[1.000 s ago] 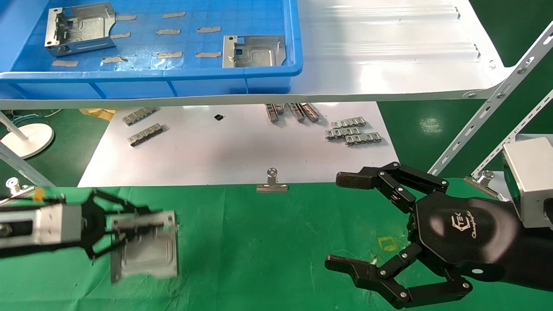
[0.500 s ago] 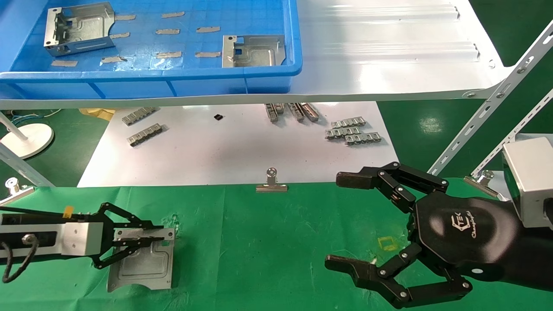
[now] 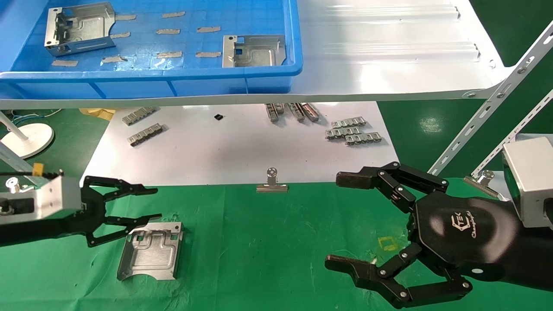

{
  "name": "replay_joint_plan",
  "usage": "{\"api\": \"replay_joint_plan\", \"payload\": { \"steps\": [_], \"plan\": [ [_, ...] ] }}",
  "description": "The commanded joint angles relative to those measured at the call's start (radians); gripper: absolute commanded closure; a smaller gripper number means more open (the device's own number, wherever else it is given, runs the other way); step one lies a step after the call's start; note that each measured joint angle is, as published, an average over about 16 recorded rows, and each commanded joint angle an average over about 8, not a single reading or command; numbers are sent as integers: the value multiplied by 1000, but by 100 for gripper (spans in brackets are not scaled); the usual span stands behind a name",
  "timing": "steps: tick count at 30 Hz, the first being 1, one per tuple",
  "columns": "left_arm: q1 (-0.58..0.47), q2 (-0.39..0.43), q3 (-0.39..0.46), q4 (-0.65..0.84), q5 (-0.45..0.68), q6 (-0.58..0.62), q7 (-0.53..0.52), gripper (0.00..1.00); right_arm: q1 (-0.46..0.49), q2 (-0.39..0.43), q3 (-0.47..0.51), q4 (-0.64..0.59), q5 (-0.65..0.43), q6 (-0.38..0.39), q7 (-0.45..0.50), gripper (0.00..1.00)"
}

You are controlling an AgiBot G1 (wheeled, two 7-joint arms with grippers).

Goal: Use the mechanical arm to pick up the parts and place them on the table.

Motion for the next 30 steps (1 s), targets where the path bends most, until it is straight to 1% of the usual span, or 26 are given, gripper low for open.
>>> {"api": "replay_joint_plan", "payload": {
  "steps": [1,4,6,9,14,18,30],
  "plan": [
    [8,-14,-8,-19,-33,7,-82,0,0,0,0,0,0,0,0,0],
    [34,-26,-19,-44,-84,9,-153,0,0,0,0,0,0,0,0,0],
    [43,-30,-23,-52,-103,9,-173,0,0,0,0,0,0,0,0,0],
    [50,-33,-26,-58,-117,9,-181,0,0,0,0,0,0,0,0,0],
    [46,-31,-25,-56,-103,7,-168,0,0,0,0,0,0,0,0,0],
    [52,-32,-33,-75,-99,4,-178,0,0,0,0,0,0,0,0,0],
    [139,-59,-125,-274,-128,-16,-326,0,0,0,0,0,0,0,0,0]
  ]
}}
